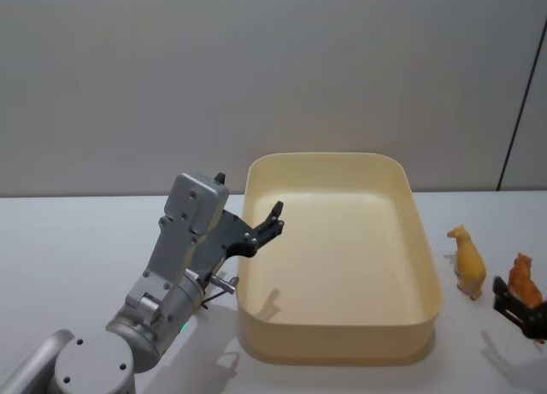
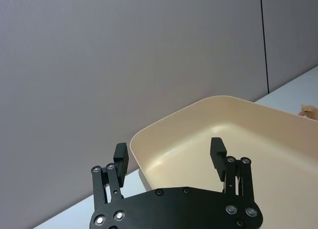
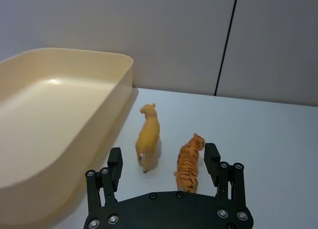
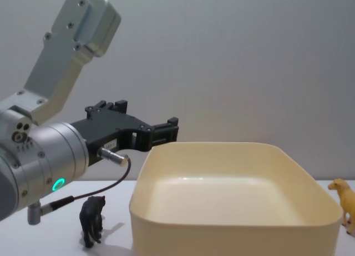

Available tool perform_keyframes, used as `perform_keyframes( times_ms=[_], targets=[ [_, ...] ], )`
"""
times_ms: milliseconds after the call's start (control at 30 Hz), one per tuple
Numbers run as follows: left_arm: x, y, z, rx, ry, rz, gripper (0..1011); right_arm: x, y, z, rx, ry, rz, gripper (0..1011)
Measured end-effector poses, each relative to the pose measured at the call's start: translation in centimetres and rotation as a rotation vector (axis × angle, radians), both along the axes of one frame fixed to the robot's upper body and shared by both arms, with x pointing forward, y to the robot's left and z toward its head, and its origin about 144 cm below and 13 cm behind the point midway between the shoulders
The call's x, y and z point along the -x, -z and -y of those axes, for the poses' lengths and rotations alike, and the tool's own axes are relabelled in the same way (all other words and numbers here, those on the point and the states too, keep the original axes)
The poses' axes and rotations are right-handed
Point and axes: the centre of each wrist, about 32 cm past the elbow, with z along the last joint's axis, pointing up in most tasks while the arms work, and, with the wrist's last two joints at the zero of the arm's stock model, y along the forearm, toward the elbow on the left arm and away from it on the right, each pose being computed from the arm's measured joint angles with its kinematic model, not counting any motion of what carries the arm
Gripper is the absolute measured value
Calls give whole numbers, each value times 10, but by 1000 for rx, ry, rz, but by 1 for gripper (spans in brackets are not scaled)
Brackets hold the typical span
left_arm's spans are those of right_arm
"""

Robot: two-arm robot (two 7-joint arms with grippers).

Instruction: Pick up the toy alternately with two hands and place it into the central storage box.

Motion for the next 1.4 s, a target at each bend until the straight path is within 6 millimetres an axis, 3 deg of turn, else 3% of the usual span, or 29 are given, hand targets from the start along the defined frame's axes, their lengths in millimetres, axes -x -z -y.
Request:
perform_keyframes(
  times_ms=[367,1033,1400],
  targets=[
    [0,0,0,0,0,0,1001,0,8,12,24,28,-60,1001],
    [0,0,0,0,0,0,1001,-28,25,17,68,54,-139,1001],
    [0,0,0,0,0,0,1001,-38,30,17,81,65,-154,755]
  ],
)
